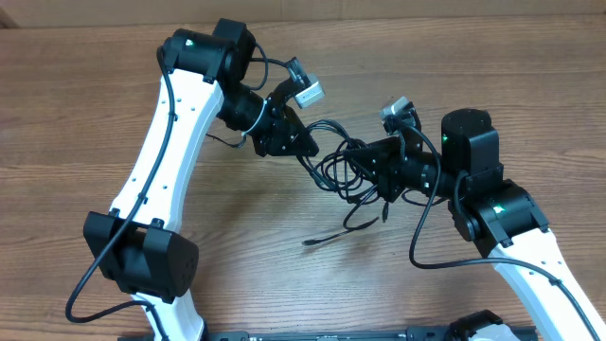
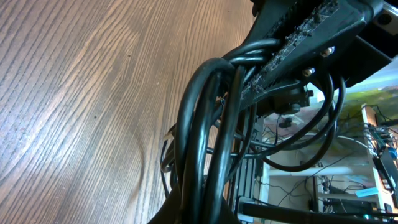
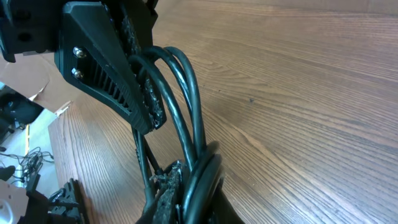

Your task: Untangle cables

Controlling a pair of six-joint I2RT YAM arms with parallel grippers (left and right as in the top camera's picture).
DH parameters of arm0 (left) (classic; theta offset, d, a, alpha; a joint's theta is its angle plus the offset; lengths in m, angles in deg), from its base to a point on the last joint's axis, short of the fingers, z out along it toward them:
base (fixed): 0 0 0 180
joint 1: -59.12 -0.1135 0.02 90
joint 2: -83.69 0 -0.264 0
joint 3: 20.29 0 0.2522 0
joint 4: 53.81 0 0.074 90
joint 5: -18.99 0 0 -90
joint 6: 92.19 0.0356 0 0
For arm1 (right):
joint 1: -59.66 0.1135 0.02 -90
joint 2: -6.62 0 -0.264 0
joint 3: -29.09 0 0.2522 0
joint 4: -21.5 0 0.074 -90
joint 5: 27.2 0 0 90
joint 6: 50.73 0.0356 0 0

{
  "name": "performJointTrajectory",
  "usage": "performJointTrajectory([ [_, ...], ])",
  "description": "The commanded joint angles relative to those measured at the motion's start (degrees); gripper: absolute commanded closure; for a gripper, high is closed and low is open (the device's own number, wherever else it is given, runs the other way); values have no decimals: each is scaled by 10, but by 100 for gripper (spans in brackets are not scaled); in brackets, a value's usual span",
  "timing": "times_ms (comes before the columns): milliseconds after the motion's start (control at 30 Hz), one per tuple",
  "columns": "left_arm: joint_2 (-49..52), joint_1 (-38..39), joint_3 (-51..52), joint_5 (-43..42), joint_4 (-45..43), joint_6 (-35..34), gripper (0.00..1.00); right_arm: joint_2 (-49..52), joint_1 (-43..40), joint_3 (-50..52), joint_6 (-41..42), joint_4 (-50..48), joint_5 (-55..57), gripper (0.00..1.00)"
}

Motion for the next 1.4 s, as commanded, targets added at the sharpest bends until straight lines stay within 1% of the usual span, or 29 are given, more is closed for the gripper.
performJointTrajectory([
  [0, -20, 2, -13, 6, -1, 9, 96, 0, 1, 0, -1, 7, -1, 96],
  [33, -20, 2, -14, 19, 0, 5, 96, 0, 1, 0, -1, 10, -1, 96],
  [133, -20, 2, -39, 115, 4, -47, 96, 0, 1, 0, -4, 10, -1, 96],
  [200, -20, 2, -60, 142, 7, -60, 96, 0, 1, 0, -5, 10, 0, 96],
  [333, -20, 2, -123, 148, -7, -131, 96, 0, 1, 0, -5, 12, 0, 96],
  [433, -20, 2, -157, 127, -19, -178, 96, 0, 1, 0, -5, 14, 0, 96],
  [467, -20, 2, -168, 118, -19, -180, 96, 0, 1, 0, -5, 15, 0, 96],
  [533, -20, 2, -172, 126, -20, -179, 96, 0, 1, 0, -5, 17, 0, 96],
  [567, -20, 2, -172, 138, -19, -179, 93, 0, 1, 0, -5, 19, 0, 96],
  [600, -20, 2, -172, 149, -17, -179, 84, 0, 1, 0, -5, 20, 0, 96],
  [633, -19, 2, -172, 166, -14, -180, 67, 0, 1, 0, -5, 21, 0, 96],
  [700, -20, 2, -172, 189, -4, -179, 46, 0, 1, 0, -5, 20, -1, 96],
  [733, -20, 2, -172, 197, 2, -180, 29, 0, 1, 0, -5, 20, -1, 96],
  [767, -20, 2, -172, 198, 7, -179, 17, 0, 1, 0, -5, 20, -1, 96],
  [800, -20, 2, -172, 198, 9, -179, 2, 0, 1, 0, -5, 20, -1, 96],
  [933, -20, 2, -172, 194, 12, -179, 0, 0, 1, 0, -5, 20, -1, 96],
  [1000, -20, 2, -172, 169, 13, -177, 0, 0, 1, 0, -5, 20, -1, 96],
  [1100, -20, 4, -172, 118, 23, -127, 1, 0, 1, 0, -5, 20, 0, 96],
  [1200, -20, 5, -172, 83, 23, -105, 4, 0, 1, 0, -5, 19, 2, 96],
  [1367, -20, 5, -172, 79, 23, -98, 5, 0, 1, 0, -5, 18, 2, 96],
])
